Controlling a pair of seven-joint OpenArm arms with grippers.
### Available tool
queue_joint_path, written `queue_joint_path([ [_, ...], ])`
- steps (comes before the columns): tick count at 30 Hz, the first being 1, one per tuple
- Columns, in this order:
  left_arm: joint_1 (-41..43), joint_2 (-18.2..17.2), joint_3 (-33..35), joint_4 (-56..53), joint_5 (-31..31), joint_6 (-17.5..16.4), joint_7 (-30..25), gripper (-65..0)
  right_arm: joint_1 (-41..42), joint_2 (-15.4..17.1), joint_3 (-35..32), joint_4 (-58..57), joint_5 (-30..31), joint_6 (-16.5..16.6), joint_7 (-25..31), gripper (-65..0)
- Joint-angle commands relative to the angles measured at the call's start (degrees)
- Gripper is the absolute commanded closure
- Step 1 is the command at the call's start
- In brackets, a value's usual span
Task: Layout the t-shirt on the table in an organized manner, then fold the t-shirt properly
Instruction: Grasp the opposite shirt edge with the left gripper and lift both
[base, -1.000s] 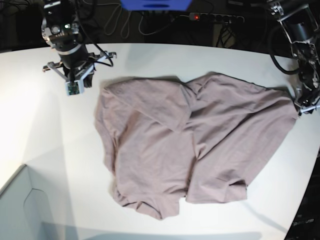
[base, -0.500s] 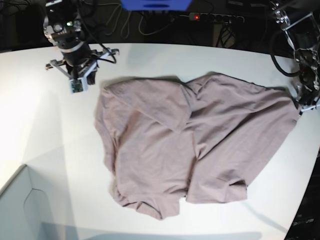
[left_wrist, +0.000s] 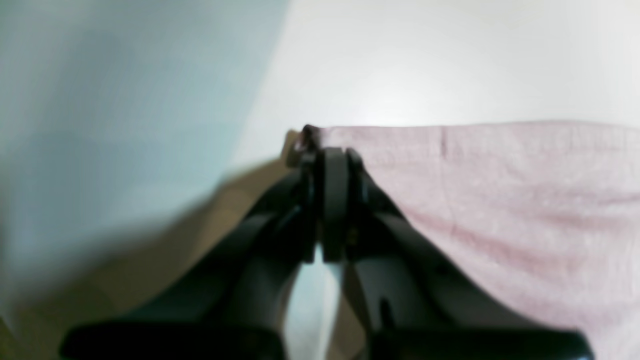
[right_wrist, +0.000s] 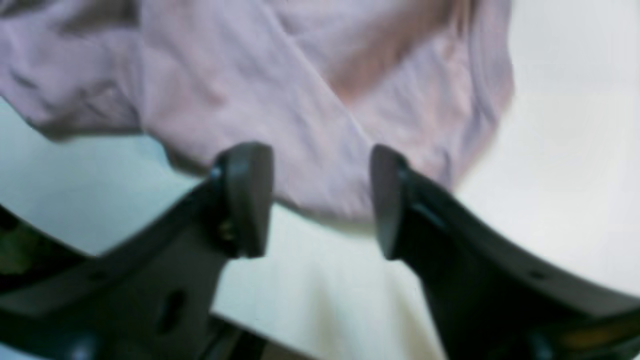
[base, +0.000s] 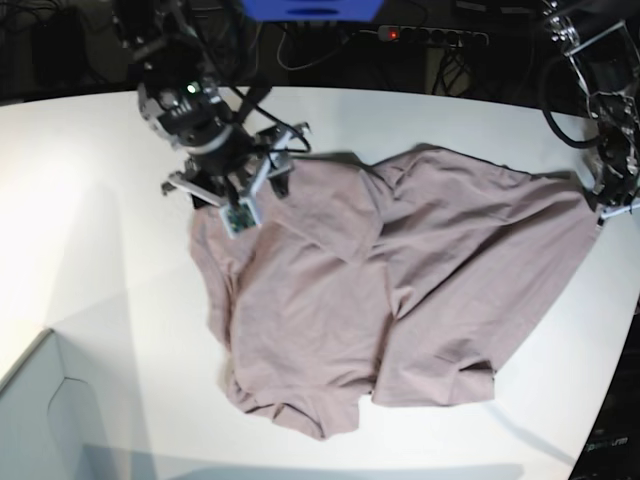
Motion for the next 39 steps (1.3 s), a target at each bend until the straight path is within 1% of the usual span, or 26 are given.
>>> queue_joint_path([
  [1,-0.27,-1.00,-0.09,0.43,0.36,0.49,0.90,-2.5,1.34,0.19,-0.16,-0.30,-0.20,-0.34,0.81,-36.8],
  [3,0.35,-1.00,-0.09,0.43,0.36,0.49,0.99,-4.1,3.63,0.19,-1.03,-3.29,-0.20,-0.34,0.81,-37.8],
  [8,1.23,-1.00,-0.01,0.43,0.36,0.49,0.99,-3.3,7.58,0.19,-0.77,-11.38,-0.20,-0.34,0.89,-37.7],
  [10,1.23,-1.00,-0.01,0.43,0.36,0.49,0.99,0.0,7.76,0.37,-0.77,-13.14,-0.20,-0.34,0.98,-37.7],
  [18,1.23,-1.00,-0.27,0.43,0.36,0.49,0.90,-0.2,7.76,0.54,-0.68,-17.09,-0.29,-0.34,1.07,-37.5],
  [19,1.23,-1.00,-0.36,0.43,0.36,0.49,0.90,-0.2,7.58,0.80,-0.77,-17.09,-0.29,-0.34,1.07,-36.7],
  [20,1.23,-1.00,-0.36,0.43,0.36,0.49,0.81,-0.2,7.41,1.42,-1.03,-17.00,-0.29,-0.34,1.07,-34.8],
  [22,1.23,-1.00,-0.36,0.43,0.36,0.49,0.81,-0.2,7.06,1.95,-1.12,-16.65,-0.20,-0.34,0.98,-25.6],
  [24,1.32,-1.00,-0.36,0.43,0.36,0.49,0.81,-0.2,6.00,2.12,-1.12,-16.56,-0.20,-0.34,0.98,-13.1],
  [25,1.32,-1.00,-0.45,0.43,0.36,0.49,0.81,-0.2,5.74,2.21,-0.77,-16.56,-0.20,-0.34,0.98,-5.6],
  [26,1.32,-1.00,-0.45,0.43,0.36,0.49,0.81,-0.2,5.56,2.30,-0.68,-16.56,-0.20,-0.34,0.98,0.0],
  [29,1.40,-1.00,-0.45,0.52,0.36,0.49,0.81,-0.2,3.10,3.97,-1.03,-15.51,-0.20,-0.34,1.42,0.0],
  [32,2.63,-1.00,-0.45,1.04,-0.08,0.49,0.72,-0.1,-0.06,4.50,-0.51,-11.73,-0.20,-0.34,4.15,0.0],
  [35,4.48,-1.00,-0.53,5.18,-0.08,0.49,0.72,-0.1,-3.05,5.46,0.99,-6.81,-0.20,-0.34,4.85,0.0],
  [39,7.21,-0.56,-0.53,10.98,-0.08,0.49,0.81,-0.1,-5.34,5.46,2.57,-2.76,-0.20,-0.34,4.32,0.0],
])
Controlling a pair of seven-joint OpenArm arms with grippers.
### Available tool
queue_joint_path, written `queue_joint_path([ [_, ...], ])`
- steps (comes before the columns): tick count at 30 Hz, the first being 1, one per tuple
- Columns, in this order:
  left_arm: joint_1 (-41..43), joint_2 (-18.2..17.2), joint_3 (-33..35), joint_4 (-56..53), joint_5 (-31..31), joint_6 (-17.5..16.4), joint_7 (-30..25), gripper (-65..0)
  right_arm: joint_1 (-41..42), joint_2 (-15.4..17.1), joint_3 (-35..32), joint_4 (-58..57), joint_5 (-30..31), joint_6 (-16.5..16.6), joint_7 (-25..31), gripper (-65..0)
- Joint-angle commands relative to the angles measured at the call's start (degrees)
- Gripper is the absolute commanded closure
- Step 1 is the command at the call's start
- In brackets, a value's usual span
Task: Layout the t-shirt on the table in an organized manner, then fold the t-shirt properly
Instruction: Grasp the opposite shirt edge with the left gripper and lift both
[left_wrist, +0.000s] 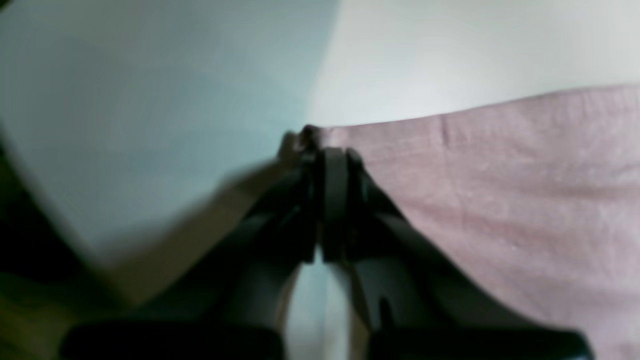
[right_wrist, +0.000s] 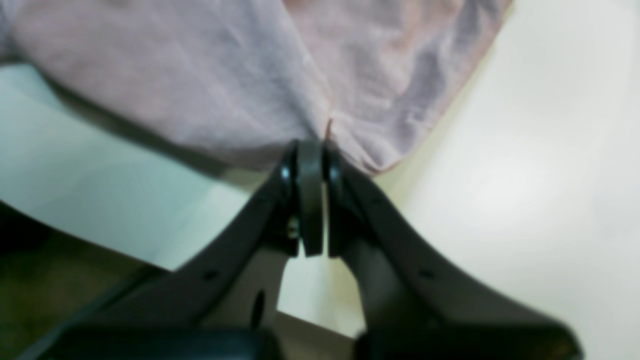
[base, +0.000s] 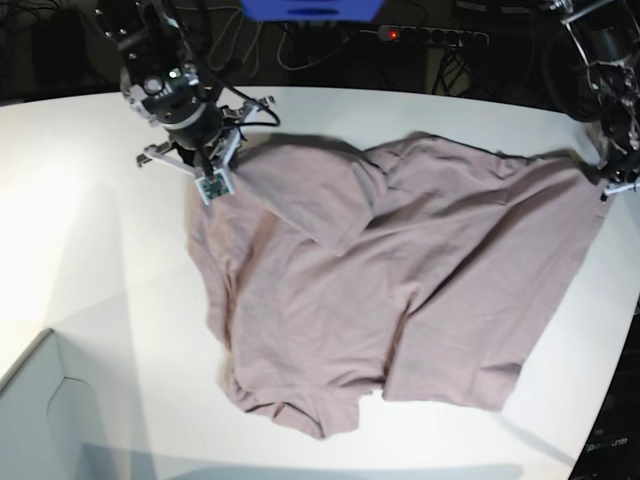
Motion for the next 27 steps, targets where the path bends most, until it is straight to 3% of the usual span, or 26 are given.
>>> queue_joint_path([
  [1,-0.20,-1.22,-0.21,2.50,-0.36,-0.40,-1.07,-0.1,0.06,0.22,0.50,0.78,-0.20,-0.29,0.43,0.0],
  [10,4.64,0.01,-0.82,6.02,-0.45,-0.40,-1.24,-0.1,0.06,0.57,1.73,-3.53,-0.29,-0.29,-1.41,0.0],
  [17,9.82,5.55,-8.21,12.44,-0.45,-0.40,-1.07,-0.1,-3.90,3.82,3.05,-5.02,-0.20,-0.29,4.21,0.0],
  [27,15.18,11.26,-13.66,28.00,-0.45,-0.40,-1.07,-0.1,-14.18,2.94,12.89,4.73,-0.03,-0.29,15.02,0.0],
])
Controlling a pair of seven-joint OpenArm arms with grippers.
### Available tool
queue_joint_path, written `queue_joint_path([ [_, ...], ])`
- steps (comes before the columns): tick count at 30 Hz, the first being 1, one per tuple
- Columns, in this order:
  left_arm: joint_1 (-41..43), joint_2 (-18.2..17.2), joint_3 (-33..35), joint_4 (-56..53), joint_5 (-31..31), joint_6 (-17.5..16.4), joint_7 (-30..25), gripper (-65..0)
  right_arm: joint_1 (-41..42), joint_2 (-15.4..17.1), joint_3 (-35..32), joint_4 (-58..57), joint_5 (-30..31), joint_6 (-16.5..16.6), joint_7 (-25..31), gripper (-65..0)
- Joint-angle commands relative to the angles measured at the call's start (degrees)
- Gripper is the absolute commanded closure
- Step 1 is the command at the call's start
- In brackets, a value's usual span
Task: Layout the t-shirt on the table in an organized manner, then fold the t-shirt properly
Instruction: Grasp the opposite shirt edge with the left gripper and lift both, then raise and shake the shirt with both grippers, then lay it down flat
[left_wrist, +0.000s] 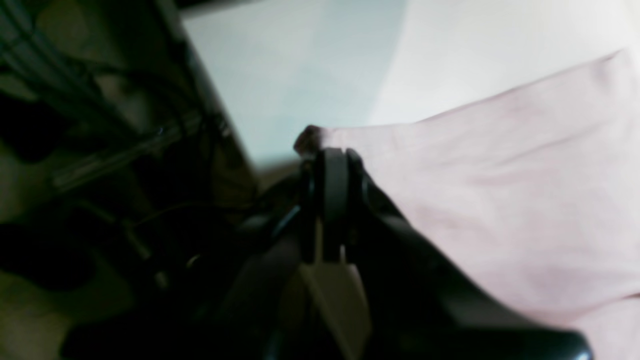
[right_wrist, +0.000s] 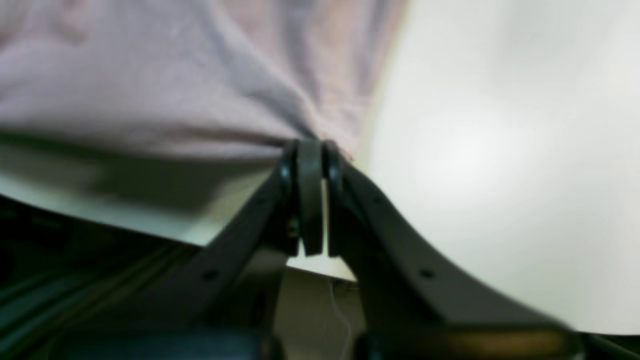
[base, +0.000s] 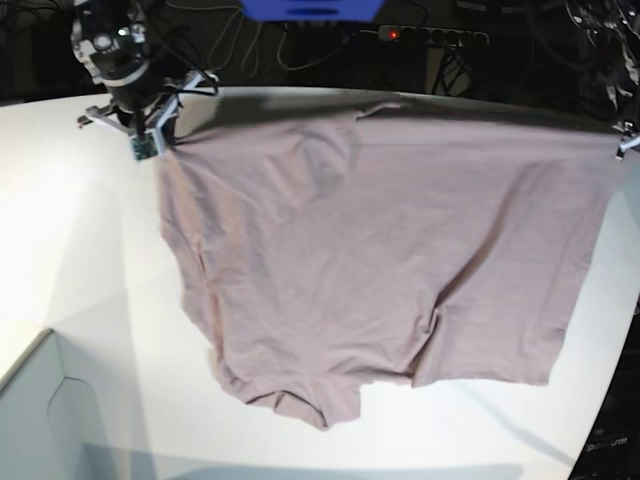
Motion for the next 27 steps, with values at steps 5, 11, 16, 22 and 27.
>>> queue_joint_path([
  [5,-0.27,-0.25,-0.83,4.74,-0.06,-0.21,-1.61,-0.1,-1.95,-2.34,3.03,5.37,-0.07,-0.31,4.66,0.0],
  [11,-5.63,-0.78,-0.48,5.36,0.47,-0.21,-1.53,-0.1,0.86,-3.48,3.47,5.90,-0.07,-0.31,5.10,0.0],
  [16,-13.11,-5.09,5.59,2.54,0.56,0.06,-1.44,-0.1,8.60,-3.57,3.47,5.72,0.02,-0.31,2.38,0.0],
  [22,-26.21,-10.71,18.42,-5.28,0.56,0.41,-1.53,-0.1,26.00,-3.92,3.82,5.37,-0.34,9.36,-6.59,0.0],
  [27,-40.27,-13.26,27.92,-12.31,0.56,0.50,-1.53,-0.1,44.03,-3.83,4.17,0.01,-0.34,16.30,-13.89,0.0],
])
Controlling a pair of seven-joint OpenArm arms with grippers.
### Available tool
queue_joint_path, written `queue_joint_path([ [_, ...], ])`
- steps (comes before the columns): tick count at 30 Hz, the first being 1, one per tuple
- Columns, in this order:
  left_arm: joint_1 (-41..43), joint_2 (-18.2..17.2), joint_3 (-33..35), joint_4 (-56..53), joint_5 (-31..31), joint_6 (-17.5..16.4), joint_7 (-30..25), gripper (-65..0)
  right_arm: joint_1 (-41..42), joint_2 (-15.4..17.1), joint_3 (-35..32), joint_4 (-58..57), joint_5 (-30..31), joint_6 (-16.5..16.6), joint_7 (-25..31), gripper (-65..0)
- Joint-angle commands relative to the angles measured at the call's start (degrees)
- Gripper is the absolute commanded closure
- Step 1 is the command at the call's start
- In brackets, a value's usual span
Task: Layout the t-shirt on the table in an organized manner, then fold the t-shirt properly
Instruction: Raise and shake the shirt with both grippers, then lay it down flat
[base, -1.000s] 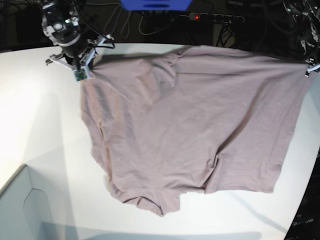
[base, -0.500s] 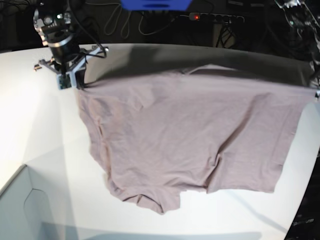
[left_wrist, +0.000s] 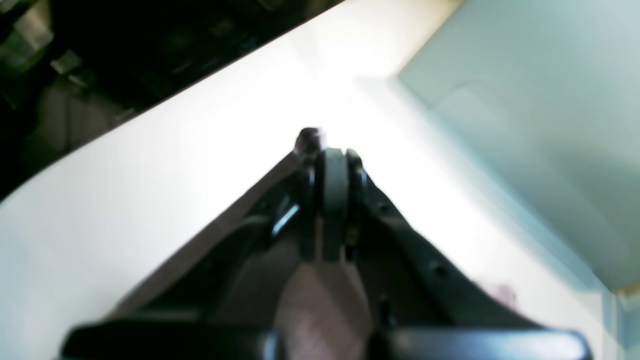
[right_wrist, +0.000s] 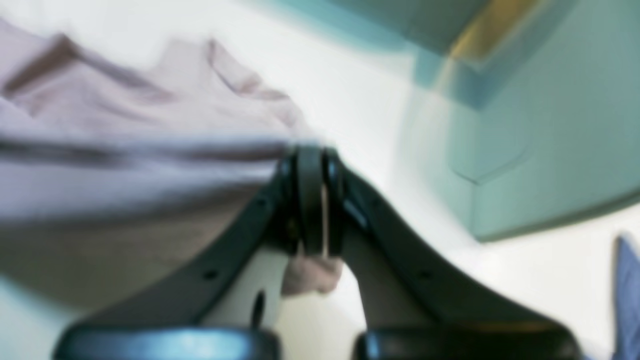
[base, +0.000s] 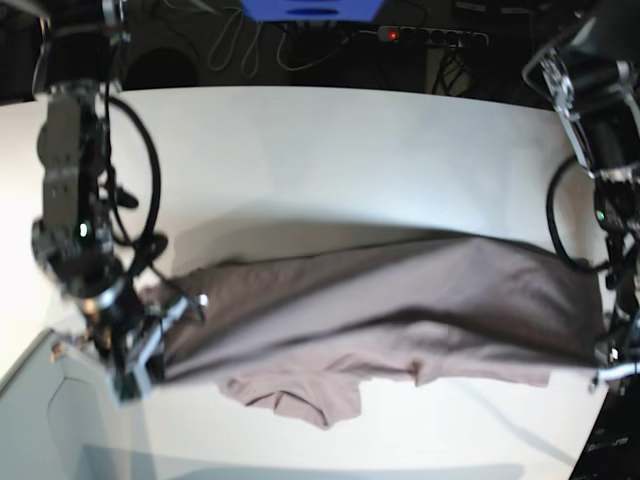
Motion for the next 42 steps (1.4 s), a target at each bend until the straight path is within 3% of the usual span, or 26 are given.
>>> queue_joint_path([
  [1,-4.18,-1.83,1.50,-0.54,-0.16,0.23,-1.61,-0.1,4.09,0.26,0.21,-0.92,-0.01,1.11,1.48,0.0],
  [10,-33.45,-1.92,14.51,-16.45,-0.16,0.15,-2.05,-0.1,31.60,3.16,0.13,-16.66,-0.01,4.19,2.00,0.0],
  [16,-48.49,-1.57,17.77,-24.80,-0.16,-0.12,-2.23,-0.1,48.04,6.15,-0.14,-24.92,0.17,5.07,2.27,0.0],
  [18,-52.27,-1.22,19.79,-25.95,-0.34,-0.12,-2.23,-0.1,52.00,6.32,-0.14,-27.91,-0.01,6.65,3.41,0.0],
  [23,-52.85,0.98,21.28,-25.68,-0.52,-0.29,-2.32,-0.1,53.85,7.02,0.04,-29.23,-0.10,6.74,4.90,0.0],
  [28,-52.27,0.89,21.11,-25.51,-0.69,-0.29,-2.05,-0.1,47.78,8.78,2.06,-26.33,0.26,7.00,4.90,0.0],
  [35,-34.24,-2.01,20.93,-15.13,-0.78,-0.29,-2.05,-0.1,25.54,8.43,9.27,-11.65,0.34,7.09,4.90,0.0],
  [37,-26.24,-2.10,20.58,-10.56,-0.78,-0.29,-2.14,-0.1,17.36,6.94,11.38,-7.34,1.40,7.09,4.99,0.0],
  [42,-6.29,-0.60,11.61,-3.18,-0.78,-0.29,-2.14,-0.1,-1.28,1.57,16.04,-3.03,4.04,9.03,9.65,0.0],
])
